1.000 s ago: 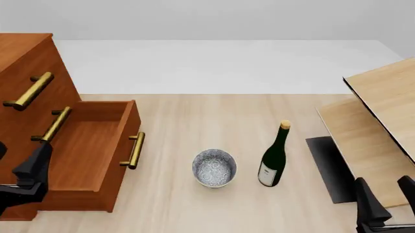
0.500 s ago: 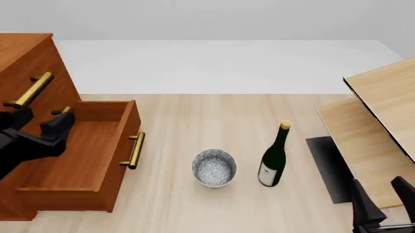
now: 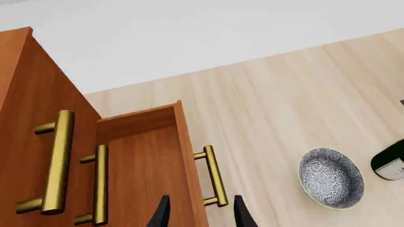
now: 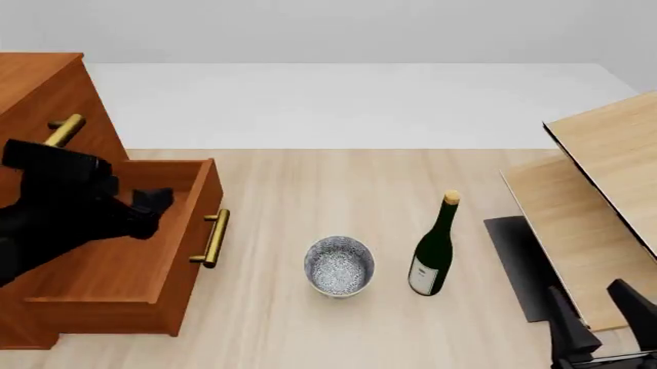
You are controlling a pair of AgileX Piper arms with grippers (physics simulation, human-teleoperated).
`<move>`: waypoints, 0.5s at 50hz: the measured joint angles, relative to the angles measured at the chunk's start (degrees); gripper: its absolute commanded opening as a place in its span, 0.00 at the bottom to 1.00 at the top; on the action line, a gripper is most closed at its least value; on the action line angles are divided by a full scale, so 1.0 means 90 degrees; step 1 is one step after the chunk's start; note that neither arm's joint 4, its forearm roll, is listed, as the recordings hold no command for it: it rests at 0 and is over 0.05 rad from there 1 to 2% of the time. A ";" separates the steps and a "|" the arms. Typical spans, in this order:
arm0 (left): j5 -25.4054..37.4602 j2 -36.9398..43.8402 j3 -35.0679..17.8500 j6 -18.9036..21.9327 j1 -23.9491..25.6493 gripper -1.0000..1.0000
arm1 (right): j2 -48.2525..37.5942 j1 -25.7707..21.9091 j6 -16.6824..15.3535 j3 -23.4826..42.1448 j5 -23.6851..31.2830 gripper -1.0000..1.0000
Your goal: Put the wine bottle in the bottom drawer of the cabinet.
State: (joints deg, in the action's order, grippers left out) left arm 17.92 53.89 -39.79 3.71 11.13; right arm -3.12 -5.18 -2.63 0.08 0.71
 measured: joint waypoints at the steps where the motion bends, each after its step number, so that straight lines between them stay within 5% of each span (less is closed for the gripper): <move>1: 0.0003 0.0056 0.0003 0.0006 0.0008 1.00 | -0.0008 -0.0004 -0.0003 -0.0001 -0.0002 1.00; 25: -0.0470 0.0923 0.0388 0.0182 0.0087 1.00 | -0.0169 -0.0105 -0.0080 -0.0006 -0.0014 1.00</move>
State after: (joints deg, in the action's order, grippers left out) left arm 13.69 62.20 -36.30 5.35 11.91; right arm -4.64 -6.13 -3.35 0.02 0.59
